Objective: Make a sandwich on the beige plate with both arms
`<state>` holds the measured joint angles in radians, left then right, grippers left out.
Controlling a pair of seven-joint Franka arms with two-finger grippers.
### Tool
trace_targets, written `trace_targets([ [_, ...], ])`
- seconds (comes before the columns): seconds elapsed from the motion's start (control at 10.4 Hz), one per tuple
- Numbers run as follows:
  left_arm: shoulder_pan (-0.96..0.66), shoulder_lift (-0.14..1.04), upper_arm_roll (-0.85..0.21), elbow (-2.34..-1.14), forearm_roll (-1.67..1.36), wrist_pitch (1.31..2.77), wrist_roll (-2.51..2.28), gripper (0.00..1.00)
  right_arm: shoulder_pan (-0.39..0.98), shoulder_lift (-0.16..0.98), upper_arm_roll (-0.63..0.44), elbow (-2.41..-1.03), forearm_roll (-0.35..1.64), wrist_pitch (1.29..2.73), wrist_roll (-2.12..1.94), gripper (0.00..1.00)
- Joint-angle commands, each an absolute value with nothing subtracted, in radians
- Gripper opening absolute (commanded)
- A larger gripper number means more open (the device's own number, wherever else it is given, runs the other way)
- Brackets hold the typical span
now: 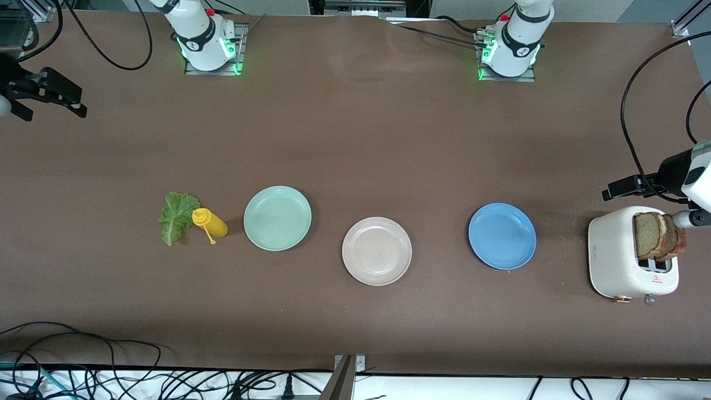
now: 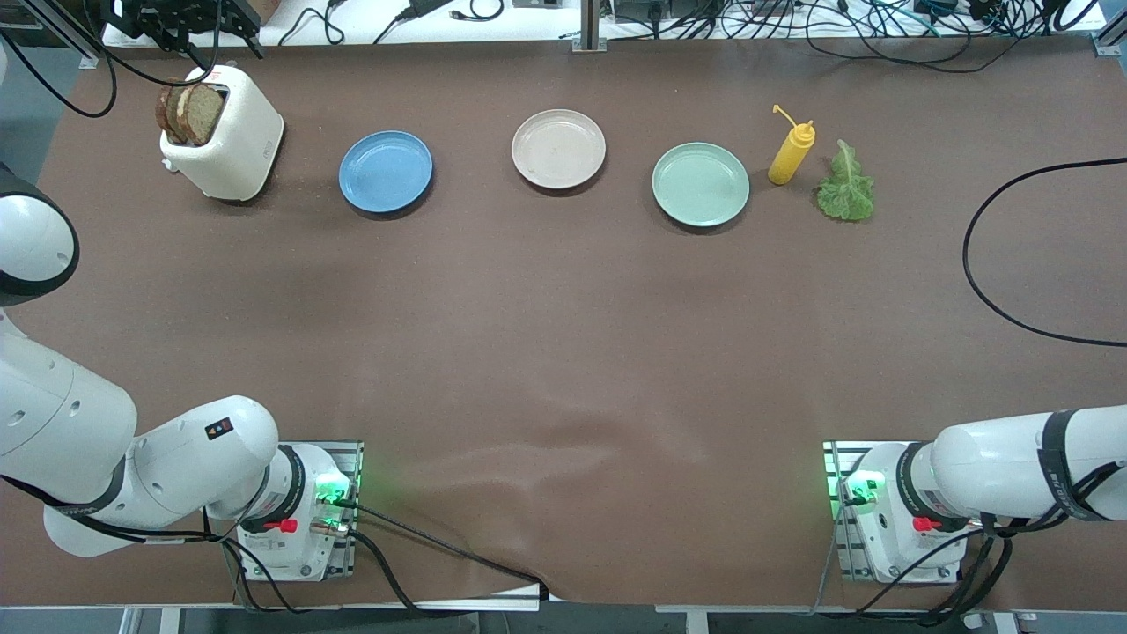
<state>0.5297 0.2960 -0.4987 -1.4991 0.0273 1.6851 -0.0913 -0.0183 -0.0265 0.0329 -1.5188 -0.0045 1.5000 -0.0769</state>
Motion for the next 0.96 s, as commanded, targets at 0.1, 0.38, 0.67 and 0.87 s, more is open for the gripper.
trace_targets([
  [0.1, 0.529, 0.249, -0.529, -1.531, 0.009, 1.68, -0.106, 1.0, -0.018, -0.032, 0.025, -1.509, 0.014, 1.497, -0.067, 1.0],
  [0.38, 0.531, 0.18, -0.529, -1.591, 0.027, 1.683, -0.106, 1.0, -0.018, -0.032, 0.026, -1.509, 0.014, 1.497, -0.067, 1.0],
  [0.67, 0.534, 0.178, -0.529, -1.594, 0.092, 1.684, -0.103, 1.0, -0.018, -0.032, 0.026, -1.509, 0.012, 1.503, -0.067, 1.0],
  [0.87, 0.534, 0.173, -0.529, -1.594, 0.092, 1.683, -0.106, 1.0, -0.018, -0.032, 0.028, -1.509, 0.012, 1.502, -0.067, 1.0],
])
